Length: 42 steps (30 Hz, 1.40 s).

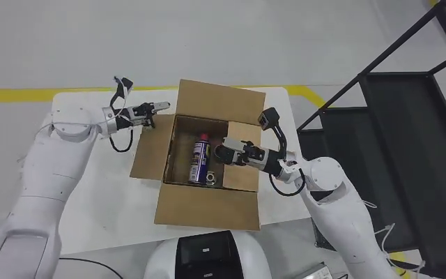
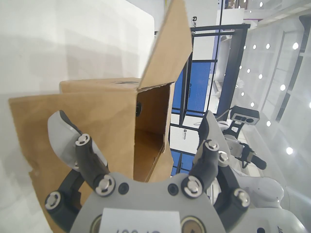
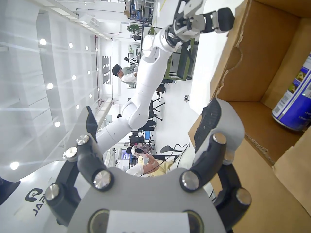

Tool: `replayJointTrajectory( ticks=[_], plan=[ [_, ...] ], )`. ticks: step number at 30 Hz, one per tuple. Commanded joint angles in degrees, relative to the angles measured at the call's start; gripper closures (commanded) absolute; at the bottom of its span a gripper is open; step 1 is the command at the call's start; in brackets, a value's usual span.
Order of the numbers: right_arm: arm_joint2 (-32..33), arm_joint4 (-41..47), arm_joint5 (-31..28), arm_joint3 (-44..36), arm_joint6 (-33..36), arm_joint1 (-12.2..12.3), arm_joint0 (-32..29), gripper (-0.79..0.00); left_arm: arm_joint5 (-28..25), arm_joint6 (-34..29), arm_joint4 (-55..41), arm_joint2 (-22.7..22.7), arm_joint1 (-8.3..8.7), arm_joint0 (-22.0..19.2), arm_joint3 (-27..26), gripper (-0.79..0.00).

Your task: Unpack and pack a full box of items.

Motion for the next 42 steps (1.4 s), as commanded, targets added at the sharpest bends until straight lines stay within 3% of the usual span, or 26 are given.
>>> replayJointTrajectory(
  ticks=[1, 7, 14, 21, 26, 36, 42],
  plan=[
    [0.1, -0.2, -0.1, 0.1, 0.1, 0.1, 0.1, -0.785, -0.6, -2.7, -1.0, -0.3, 0.06, -1.2, -2.2, -0.785],
    [2.0, -0.6, -0.6, -0.2, -0.2, 0.5, -0.6, -0.785, -0.9, -5.1, -2.6, 2.3, -1.01, -4.6, -6.7, -0.785],
    [8.7, 2.7, -1.1, -0.2, 0.5, 1.3, -4.1, -0.785, -1.8, -4.5, -7.8, 11.6, -5.26, -8.3, -5.0, -0.785],
    [15.0, 5.6, -1.5, -1.2, 0.7, 2.0, -8.3, -0.785, -5.6, -2.3, -12.4, 21.3, -10.99, -10.3, 1.8, -0.785],
    [15.9, 5.9, -1.6, -1.7, 1.0, 2.2, -10.7, -0.785, -7.0, -1.3, -14.7, 25.3, -14.35, -10.5, 8.6, -0.785],
    [15.0, 5.0, -0.9, -3.4, 2.9, 2.6, -12.1, -0.785, -9.8, -0.8, -17.8, 29.3, -20.05, -10.5, 19.1, -0.785],
    [15.0, 4.0, 0.1, -4.4, 4.6, 2.9, -13.0, -0.785, -12.0, -0.5, -21.2, 29.5, -23.23, -11.1, 24.4, -0.785]
  ],
)
